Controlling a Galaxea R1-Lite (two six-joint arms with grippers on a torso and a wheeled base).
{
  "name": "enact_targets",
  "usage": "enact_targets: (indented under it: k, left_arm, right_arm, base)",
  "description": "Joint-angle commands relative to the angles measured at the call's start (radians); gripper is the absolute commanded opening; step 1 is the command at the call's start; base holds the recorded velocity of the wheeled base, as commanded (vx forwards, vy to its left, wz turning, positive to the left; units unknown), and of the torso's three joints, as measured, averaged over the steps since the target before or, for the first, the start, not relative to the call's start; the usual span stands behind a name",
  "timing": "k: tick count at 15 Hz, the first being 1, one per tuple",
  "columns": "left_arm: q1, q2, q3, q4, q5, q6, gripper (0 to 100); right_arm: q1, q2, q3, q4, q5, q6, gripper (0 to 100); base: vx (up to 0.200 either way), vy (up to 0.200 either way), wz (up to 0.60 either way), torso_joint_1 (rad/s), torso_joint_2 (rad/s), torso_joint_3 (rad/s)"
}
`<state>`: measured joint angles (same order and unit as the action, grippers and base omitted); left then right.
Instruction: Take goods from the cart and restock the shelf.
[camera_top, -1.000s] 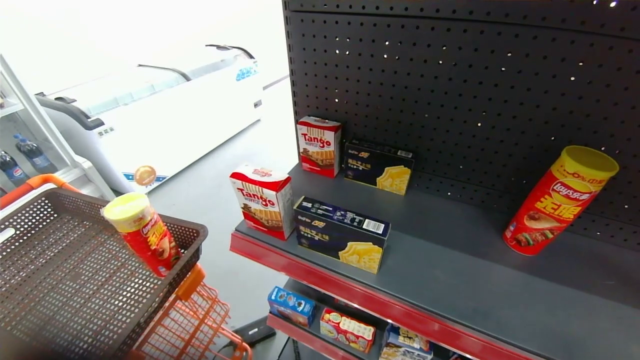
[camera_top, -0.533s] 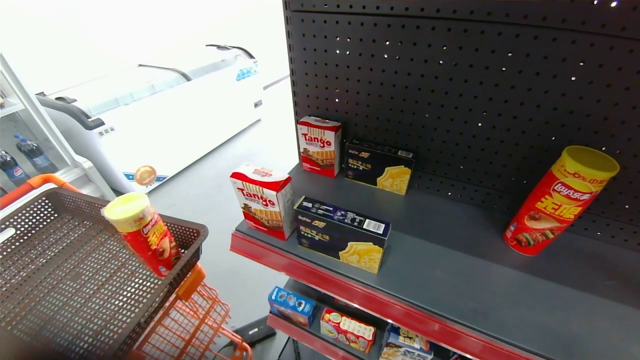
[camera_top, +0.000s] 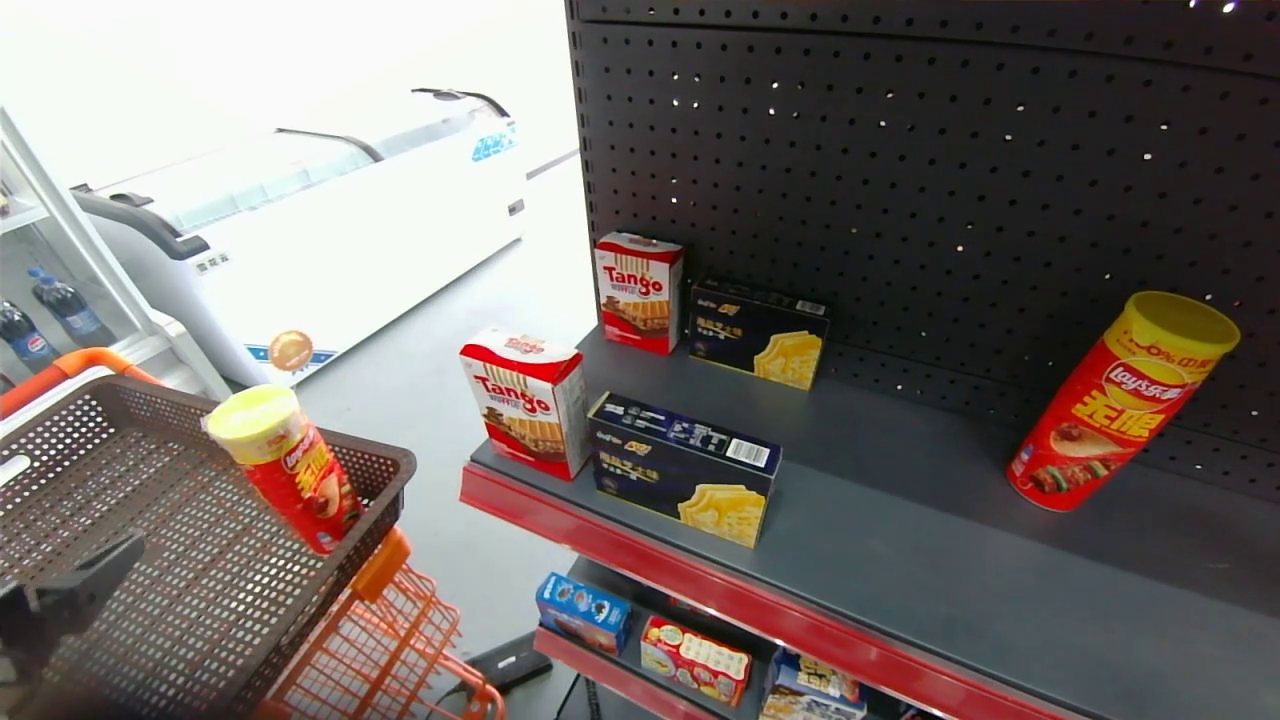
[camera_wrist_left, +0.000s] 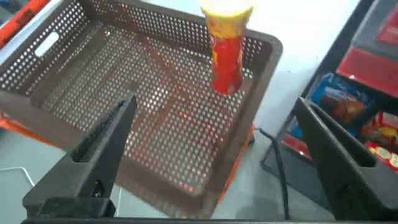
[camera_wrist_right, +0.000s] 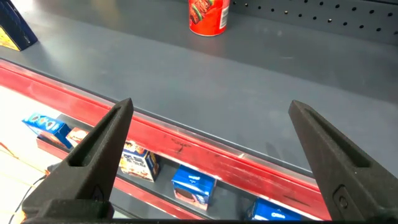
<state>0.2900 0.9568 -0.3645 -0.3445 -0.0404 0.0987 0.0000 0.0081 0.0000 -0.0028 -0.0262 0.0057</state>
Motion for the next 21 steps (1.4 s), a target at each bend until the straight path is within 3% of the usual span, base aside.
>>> enact_targets:
  k: [1,2,3,8,11,13,21]
  left_arm:
    - [-0.009,0.355,0.033,-0.321,-0.035,0.013,100]
    - [-0.011,0.396,0.041,-0.384,-0.035,0.021,100]
    - [-0.015,0.487,0.059,-0.550,-0.036,0.021,100]
    - [-0.034,0.757,0.174,-0.966,-0.035,0.015,100]
    - [-0.034,0.864,0.134,-1.068,-0.035,-0.011,100]
    - [-0.032,0.927,0.091,-1.104,-0.035,-0.011,100]
    - [-0.028,1.131,-0.102,-1.130,-0.036,-0.013,100]
  right_arm:
    - [0.000,0.001,0.000,0.000,0.000,0.000,100]
    - [0.000,0.001,0.000,0.000,0.000,0.000,100]
    - [0.000,0.001,0.000,0.000,0.000,0.000,100]
    - [0.000,0.001,0.000,0.000,0.000,0.000,100]
    - [0.000,0.001,0.000,0.000,0.000,0.000,100]
    - [0.000,0.001,0.000,0.000,0.000,0.000,100]
    - [0.000,0.001,0.000,0.000,0.000,0.000,100]
  base:
    - [0.000,0.000,0.00,0.000,0.00,0.000]
    - [0.000,0.000,0.00,0.000,0.00,0.000]
    - [0.000,0.000,0.00,0.000,0.00,0.000]
    - [0.000,0.000,0.00,0.000,0.00,0.000]
    - [0.000,0.000,0.00,0.000,0.00,0.000]
    - [0.000,0.000,0.00,0.000,0.00,0.000]
    - [0.000,0.000,0.00,0.000,0.00,0.000]
